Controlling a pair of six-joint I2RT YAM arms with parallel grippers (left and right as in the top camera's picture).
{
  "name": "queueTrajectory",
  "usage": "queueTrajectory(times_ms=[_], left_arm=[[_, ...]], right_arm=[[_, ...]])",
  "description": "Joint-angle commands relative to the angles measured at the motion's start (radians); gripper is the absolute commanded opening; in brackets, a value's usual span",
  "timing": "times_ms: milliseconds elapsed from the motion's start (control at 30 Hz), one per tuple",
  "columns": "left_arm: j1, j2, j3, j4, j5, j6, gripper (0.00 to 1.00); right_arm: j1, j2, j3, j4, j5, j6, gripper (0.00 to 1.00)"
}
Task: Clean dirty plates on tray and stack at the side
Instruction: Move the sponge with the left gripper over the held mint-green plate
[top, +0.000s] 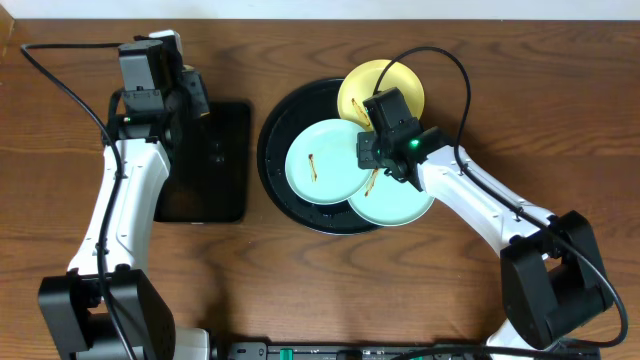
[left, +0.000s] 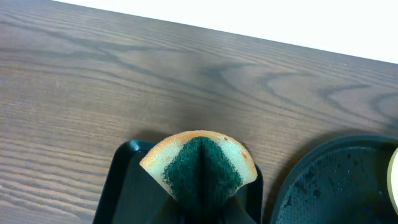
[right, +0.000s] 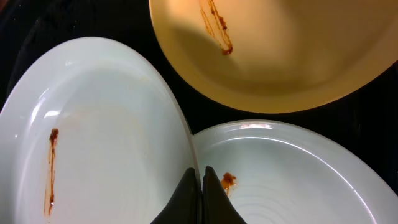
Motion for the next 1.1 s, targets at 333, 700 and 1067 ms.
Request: queueTrajectory(times_ms=[333,700,1067], left_arm=[[-0.010,-0.018,0.002,-0.185,0.335,-0.037,0.08],[-0.129,-0.018,0.002,-0.217,0.298,0.010,0.08],[-0.210,-0.014,-0.015,-0.220,0.296,0.009,0.07]], right_arm=[[-0.038,0.047,0.001,0.043,-0.168,-0.047,0.01],[-0.041,0.077,0.001,0.130,-0.235,-0.189,0.01],[-0.041,0.080,0.001,0.144,-0.168,-0.066,0.01]])
